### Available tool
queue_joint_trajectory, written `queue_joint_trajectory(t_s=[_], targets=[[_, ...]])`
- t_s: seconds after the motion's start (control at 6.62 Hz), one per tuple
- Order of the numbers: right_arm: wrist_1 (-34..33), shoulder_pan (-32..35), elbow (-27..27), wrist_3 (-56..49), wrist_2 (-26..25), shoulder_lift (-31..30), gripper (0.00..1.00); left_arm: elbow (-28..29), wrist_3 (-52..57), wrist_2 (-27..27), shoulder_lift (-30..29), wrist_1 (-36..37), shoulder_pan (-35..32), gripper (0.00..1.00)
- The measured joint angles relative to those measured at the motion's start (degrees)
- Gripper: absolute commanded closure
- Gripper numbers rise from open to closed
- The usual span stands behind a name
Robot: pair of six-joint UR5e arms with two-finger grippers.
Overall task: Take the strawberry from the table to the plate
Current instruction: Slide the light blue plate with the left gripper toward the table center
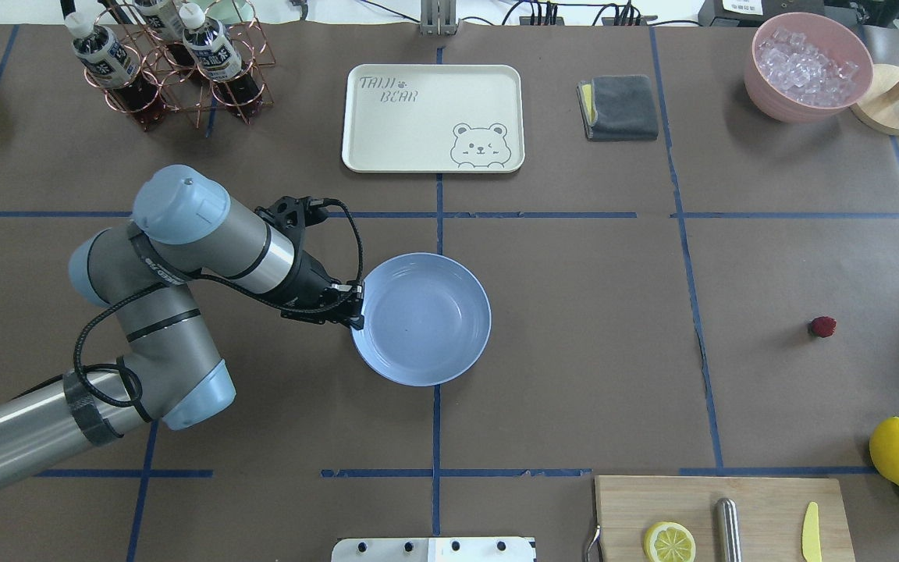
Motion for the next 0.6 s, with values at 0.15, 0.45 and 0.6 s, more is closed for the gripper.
queue_joint_trajectory(t_s=[0.15,0.45,0.6], targets=[[0.0,-0.1,0.0,0.0,0.0,0.0,0.0,0.8,0.0,0.8,-0.5,-0.1,0.4,1.0],[0.1,-0.4,0.0,0.0,0.0,0.1,0.0,1.6,0.1,1.3,-1.3,-0.3,0.8,1.0],[0.1,-0.7,0.0,-0.1,-0.1,0.1,0.0,2.2,0.1,1.5,-1.5,-1.1,0.9,1.0]])
